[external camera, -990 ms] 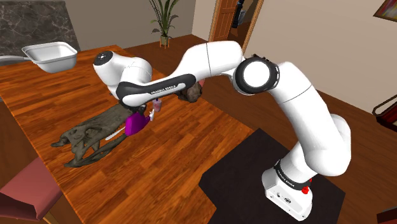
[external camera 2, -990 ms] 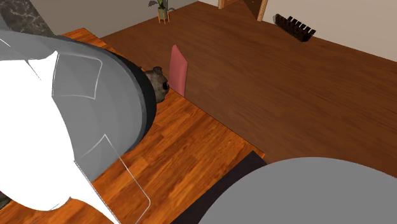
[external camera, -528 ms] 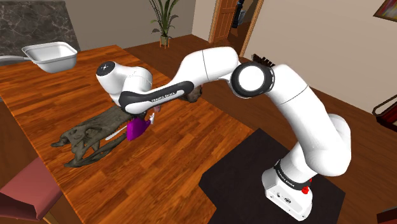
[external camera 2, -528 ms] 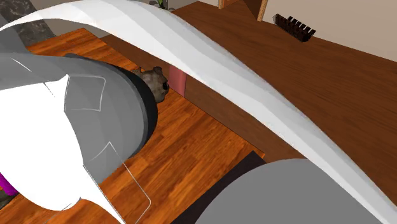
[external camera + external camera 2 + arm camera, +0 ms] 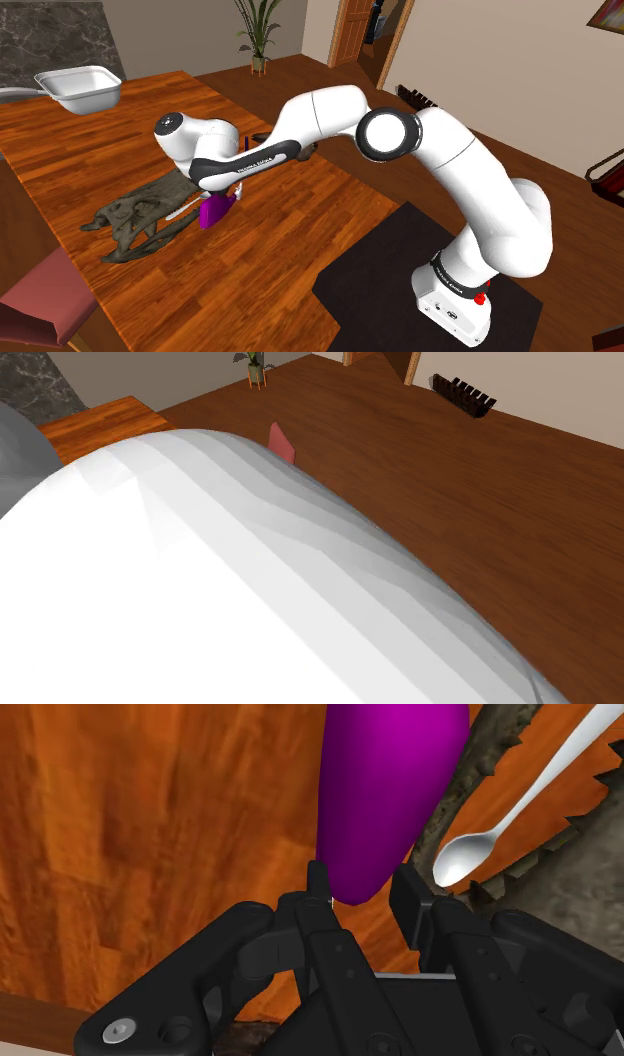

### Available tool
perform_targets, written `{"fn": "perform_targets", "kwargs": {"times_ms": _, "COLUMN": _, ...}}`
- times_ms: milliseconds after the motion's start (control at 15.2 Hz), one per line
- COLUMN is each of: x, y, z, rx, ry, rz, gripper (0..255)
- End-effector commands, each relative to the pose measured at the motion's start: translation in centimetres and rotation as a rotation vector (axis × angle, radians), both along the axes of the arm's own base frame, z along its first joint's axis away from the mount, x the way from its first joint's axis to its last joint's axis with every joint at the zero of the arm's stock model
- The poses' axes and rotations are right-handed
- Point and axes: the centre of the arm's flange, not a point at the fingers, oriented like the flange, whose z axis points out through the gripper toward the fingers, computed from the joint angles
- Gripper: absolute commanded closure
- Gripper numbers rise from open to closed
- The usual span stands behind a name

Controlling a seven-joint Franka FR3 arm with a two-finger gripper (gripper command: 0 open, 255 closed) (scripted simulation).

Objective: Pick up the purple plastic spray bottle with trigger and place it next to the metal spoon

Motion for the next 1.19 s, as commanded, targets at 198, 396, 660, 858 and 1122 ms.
{"fn": "perform_targets", "kwargs": {"times_ms": 198, "x": 0.1, "y": -0.5, "z": -2.9, "rx": -0.008, "ry": 0.003, "rz": -0.004, "gripper": 255}}
{"fn": "perform_targets", "kwargs": {"times_ms": 396, "x": 0.1, "y": -0.5, "z": -2.9, "rx": -0.008, "ry": 0.003, "rz": -0.004, "gripper": 255}}
{"fn": "perform_targets", "kwargs": {"times_ms": 660, "x": 0.1, "y": -0.5, "z": -2.9, "rx": -0.008, "ry": 0.003, "rz": -0.004, "gripper": 255}}
{"fn": "perform_targets", "kwargs": {"times_ms": 858, "x": 0.1, "y": -0.5, "z": -2.9, "rx": -0.008, "ry": 0.003, "rz": -0.004, "gripper": 0}}
{"fn": "perform_targets", "kwargs": {"times_ms": 1122, "x": 0.1, "y": -0.5, "z": -2.9, "rx": -0.008, "ry": 0.003, "rz": -0.004, "gripper": 0}}
